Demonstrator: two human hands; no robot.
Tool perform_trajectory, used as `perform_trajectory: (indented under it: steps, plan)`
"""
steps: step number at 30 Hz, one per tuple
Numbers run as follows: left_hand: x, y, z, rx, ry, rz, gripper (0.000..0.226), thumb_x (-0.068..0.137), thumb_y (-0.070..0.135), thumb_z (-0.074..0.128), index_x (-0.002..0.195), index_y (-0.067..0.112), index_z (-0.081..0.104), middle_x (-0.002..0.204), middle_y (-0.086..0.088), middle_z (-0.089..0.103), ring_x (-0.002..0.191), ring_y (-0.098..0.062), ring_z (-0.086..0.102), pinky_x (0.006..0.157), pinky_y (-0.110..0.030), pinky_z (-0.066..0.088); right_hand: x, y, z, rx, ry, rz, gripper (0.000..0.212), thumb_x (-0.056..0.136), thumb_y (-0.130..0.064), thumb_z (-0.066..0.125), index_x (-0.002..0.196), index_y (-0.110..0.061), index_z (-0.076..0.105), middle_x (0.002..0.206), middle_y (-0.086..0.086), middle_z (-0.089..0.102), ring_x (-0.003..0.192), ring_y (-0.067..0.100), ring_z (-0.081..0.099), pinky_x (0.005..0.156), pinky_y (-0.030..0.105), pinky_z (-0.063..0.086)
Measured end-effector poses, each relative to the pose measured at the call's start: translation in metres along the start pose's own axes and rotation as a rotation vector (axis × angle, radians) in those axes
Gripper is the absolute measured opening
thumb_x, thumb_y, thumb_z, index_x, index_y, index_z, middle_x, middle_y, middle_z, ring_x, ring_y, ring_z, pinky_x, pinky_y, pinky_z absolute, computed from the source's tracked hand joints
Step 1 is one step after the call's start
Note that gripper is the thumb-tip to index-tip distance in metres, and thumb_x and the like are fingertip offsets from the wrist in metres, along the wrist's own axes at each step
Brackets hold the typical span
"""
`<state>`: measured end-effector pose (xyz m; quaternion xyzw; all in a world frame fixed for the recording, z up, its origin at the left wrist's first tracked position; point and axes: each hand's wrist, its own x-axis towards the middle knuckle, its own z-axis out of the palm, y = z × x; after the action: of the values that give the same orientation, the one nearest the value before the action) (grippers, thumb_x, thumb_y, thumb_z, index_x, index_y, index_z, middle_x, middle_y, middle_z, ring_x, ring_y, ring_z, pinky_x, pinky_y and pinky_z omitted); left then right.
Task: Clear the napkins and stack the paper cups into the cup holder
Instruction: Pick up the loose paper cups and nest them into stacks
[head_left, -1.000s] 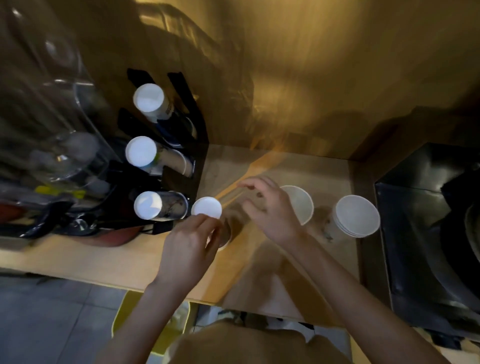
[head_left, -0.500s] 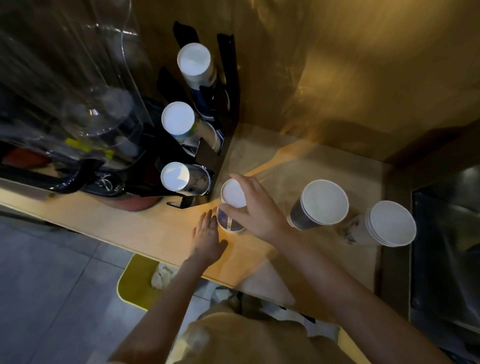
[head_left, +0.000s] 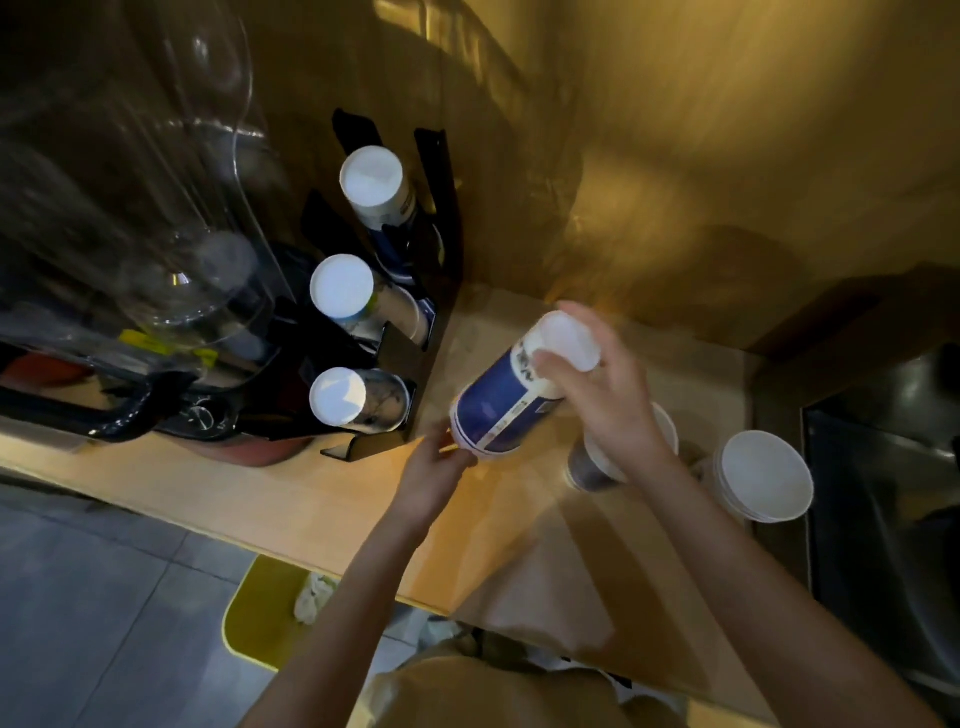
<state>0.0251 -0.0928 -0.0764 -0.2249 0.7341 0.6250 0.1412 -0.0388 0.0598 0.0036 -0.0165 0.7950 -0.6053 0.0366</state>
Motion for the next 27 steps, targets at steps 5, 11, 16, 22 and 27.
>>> perform_trajectory:
  steps: [5,11,16,22,27]
  plan:
    - [-0.024,0.059,-0.009,0.334,0.215,0.692,0.054,0.087,0.029,0.052,0.137,0.019,0.037,0.138,-0.002,0.049,0.127,-0.017,0.045,0.104,-0.039,0.04,0.007,-0.014,-0.058,0.589,0.224,0.228,0.03,0.081,-0.031,0.06,0.11,-0.024,0.06,0.107,0.002,0.066,0.1,0.022,0.065,0.07,0.036,0.058]
    - [-0.052,0.13,0.002,0.215,0.162,0.878,0.076,0.072,0.068,0.052,0.137,0.041,0.023,0.145,0.013,0.032,0.135,-0.001,0.028,0.108,-0.017,0.031,-0.007,-0.006,-0.078,1.132,0.18,0.446,0.038,0.079,-0.04,0.051,0.108,-0.018,0.061,0.109,0.011,0.067,0.11,0.029,0.059,0.083,0.045,0.051]
    - [-0.032,0.147,0.022,-0.093,-0.03,0.712,0.112,0.04,0.073,0.073,0.134,0.047,0.018,0.144,0.022,0.032,0.135,0.006,0.03,0.114,-0.03,0.03,-0.01,-0.001,-0.066,1.304,0.15,0.555,0.042,0.086,-0.037,0.046,0.116,-0.01,0.058,0.102,0.016,0.069,0.096,0.03,0.064,0.07,0.036,0.06]
    - [-0.031,0.175,0.055,-0.169,-0.012,0.894,0.104,0.048,0.042,0.083,0.133,0.027,0.025,0.127,0.02,0.045,0.12,0.009,0.045,0.096,-0.007,0.037,-0.009,0.005,-0.048,1.307,-0.05,0.643,0.048,0.09,-0.042,0.036,0.116,-0.01,0.06,0.112,0.02,0.068,0.111,0.037,0.058,0.09,0.049,0.049]
    - [-0.027,0.184,0.065,-0.046,-0.05,0.926,0.095,0.05,0.036,0.081,0.131,0.018,0.037,0.125,0.016,0.052,0.12,-0.003,0.05,0.099,-0.015,0.039,0.003,0.0,-0.061,0.95,0.102,0.541,0.03,0.096,-0.025,0.035,0.088,-0.013,0.061,0.075,0.005,0.072,0.071,0.017,0.067,0.07,0.033,0.047]
